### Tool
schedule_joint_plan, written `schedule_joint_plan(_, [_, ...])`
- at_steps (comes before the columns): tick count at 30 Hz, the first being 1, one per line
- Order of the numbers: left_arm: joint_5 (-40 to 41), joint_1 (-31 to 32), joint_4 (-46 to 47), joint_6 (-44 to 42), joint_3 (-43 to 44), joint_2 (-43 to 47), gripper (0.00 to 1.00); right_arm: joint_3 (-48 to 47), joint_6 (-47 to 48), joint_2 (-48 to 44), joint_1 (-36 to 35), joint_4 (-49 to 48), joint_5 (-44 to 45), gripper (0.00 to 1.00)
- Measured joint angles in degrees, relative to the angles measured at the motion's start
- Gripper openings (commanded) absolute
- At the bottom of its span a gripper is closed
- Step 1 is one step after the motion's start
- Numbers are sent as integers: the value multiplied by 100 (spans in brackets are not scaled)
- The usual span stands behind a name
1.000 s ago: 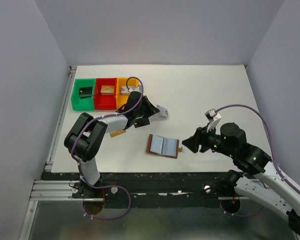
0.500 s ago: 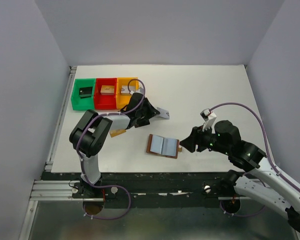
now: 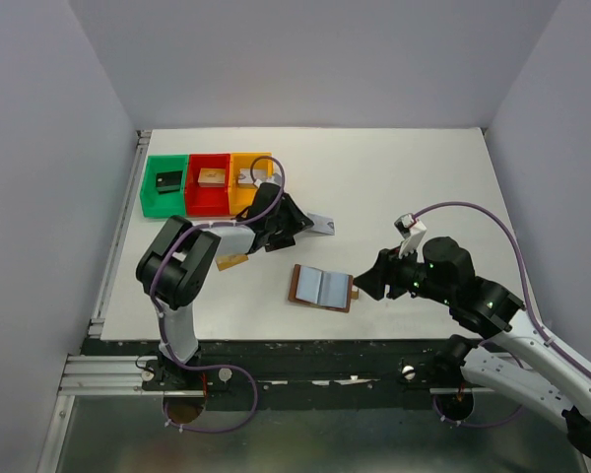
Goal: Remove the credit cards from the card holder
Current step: Place the credit card at the center of the board.
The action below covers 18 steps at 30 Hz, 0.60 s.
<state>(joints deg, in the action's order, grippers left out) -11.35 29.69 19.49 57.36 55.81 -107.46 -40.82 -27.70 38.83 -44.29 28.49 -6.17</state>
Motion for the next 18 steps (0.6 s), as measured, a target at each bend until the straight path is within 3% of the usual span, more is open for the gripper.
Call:
schedule_joint_plan(12, [33,-142,-483,-308,31,122,41,0,-76,2,0,2,7,62])
schedule_joint_plan(18, [190,-195,-903,-527,177,468,50,7,-188,92,0,20,197,69])
